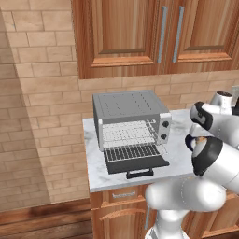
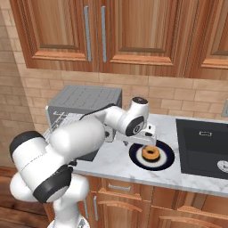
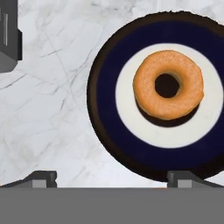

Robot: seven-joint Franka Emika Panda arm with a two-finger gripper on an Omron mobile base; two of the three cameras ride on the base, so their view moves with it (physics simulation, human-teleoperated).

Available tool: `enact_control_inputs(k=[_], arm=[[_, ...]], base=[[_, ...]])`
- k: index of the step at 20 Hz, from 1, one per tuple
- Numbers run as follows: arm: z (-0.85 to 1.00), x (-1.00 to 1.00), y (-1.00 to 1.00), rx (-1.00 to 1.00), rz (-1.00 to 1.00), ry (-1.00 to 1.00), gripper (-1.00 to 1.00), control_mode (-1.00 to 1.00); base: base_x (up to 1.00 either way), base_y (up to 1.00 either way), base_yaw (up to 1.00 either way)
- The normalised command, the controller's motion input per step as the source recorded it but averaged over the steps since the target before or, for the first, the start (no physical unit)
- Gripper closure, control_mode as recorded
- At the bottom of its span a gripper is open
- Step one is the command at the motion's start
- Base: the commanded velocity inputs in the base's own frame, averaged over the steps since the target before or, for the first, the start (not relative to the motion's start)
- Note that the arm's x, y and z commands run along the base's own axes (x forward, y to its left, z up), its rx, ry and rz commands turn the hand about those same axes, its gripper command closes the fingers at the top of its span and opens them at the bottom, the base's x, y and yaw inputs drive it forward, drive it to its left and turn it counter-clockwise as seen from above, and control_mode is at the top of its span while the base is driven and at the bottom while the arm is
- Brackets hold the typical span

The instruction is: Pick up the bagel from the plate, place it on the toaster oven rack, close the door, and set the timer.

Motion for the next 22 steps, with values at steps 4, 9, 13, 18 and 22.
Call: enact_control_inputs(k=[4, 9, 13, 18, 22], arm=[[-0.22, 0.04, -0.16, 0.00, 0.00, 0.00, -1.00, -1.00], [-0.19, 0.00, -0.09, 0.00, 0.00, 0.00, -1.00, -1.00], [-0.12, 0.08, -0.02, -0.01, 0.00, 0.00, -1.00, -1.00], [-0.06, 0.16, 0.00, -0.02, 0.00, 0.00, -1.00, -1.00], [-0.04, 0.21, 0.00, -0.03, 0.00, 0.00, -1.00, -1.00]], base=[[0.00, 0.00, 0.00], [0.00, 0.00, 0.00], [0.00, 0.00, 0.00], [0.00, 0.00, 0.00], [0.00, 0.00, 0.00]])
